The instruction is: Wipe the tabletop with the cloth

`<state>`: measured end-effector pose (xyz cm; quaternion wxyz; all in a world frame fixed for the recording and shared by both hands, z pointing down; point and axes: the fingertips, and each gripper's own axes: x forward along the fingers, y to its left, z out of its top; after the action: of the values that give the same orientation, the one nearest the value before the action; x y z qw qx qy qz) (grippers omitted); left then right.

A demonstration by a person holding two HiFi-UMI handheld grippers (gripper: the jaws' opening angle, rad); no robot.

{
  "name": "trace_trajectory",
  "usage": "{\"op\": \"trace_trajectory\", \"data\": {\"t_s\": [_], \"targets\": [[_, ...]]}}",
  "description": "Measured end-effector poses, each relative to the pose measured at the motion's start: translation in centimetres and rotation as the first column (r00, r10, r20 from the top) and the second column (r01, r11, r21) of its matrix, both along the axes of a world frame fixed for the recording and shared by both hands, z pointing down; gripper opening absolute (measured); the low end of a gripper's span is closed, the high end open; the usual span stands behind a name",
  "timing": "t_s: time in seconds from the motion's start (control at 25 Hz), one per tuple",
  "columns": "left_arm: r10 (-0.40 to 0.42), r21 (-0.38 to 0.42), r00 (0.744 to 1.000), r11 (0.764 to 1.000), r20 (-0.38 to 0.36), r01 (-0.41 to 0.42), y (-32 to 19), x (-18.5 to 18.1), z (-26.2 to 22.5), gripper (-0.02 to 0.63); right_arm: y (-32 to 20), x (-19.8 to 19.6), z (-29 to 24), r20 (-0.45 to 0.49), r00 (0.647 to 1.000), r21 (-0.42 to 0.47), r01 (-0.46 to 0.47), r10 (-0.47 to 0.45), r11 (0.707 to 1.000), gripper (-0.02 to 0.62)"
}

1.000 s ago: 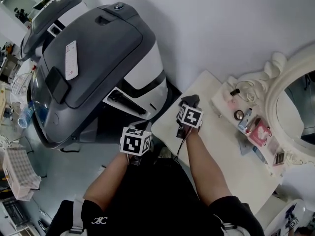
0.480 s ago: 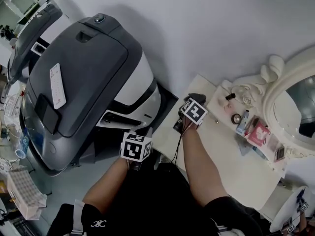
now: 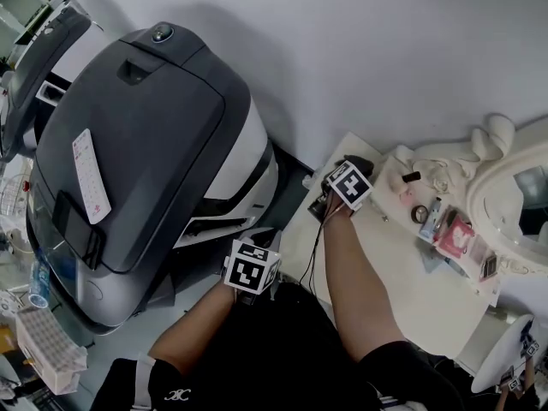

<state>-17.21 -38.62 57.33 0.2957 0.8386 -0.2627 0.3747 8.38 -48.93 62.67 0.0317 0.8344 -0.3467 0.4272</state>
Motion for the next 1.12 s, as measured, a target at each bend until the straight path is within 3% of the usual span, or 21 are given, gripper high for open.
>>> {"op": "trace_trajectory", "data": {"t_s": [0.32,0.44,0.64,0.8,1.04,1.12], "targets": [[0.002,-0.021,1.000,1.000,0.003,-0.002,-1.3,-1.0,0.5,0.000,-2.2,2.1,0.0,0.011,0.996,0.009,-0.090,0.090,0.996,0.094],[0.001,-0.023,1.000,1.000,0.004,-0.001,-1.4,-1.3,0.5,0.000,-3.3,3.3,-0.1,0.015,0.997,0.021,-0.071,0.071,0.997,0.094],[-0.014,-0.026,1.000,1.000,0.017,0.015,-1.5,-2.5,0.8,0.000,-5.9,3.4,-0.1,0.080,0.994,0.067,0.074,-0.079,0.995,0.094],[-0.031,-0.024,0.999,0.999,0.019,0.031,-1.4,-2.8,0.6,0.000,-6.7,1.9,-0.1,0.083,0.973,0.058,0.213,-0.217,0.975,0.094],[-0.052,-0.001,0.999,0.999,0.008,0.052,-1.7,-2.4,-0.2,0.000,-5.3,-3.6,0.0,0.086,0.894,0.057,0.437,-0.441,0.898,0.094],[-0.074,0.005,0.997,0.997,0.004,0.074,-1.9,-2.5,-0.4,0.000,-4.2,-5.7,0.1,0.075,0.856,0.046,0.509,-0.511,0.860,0.094]]}}
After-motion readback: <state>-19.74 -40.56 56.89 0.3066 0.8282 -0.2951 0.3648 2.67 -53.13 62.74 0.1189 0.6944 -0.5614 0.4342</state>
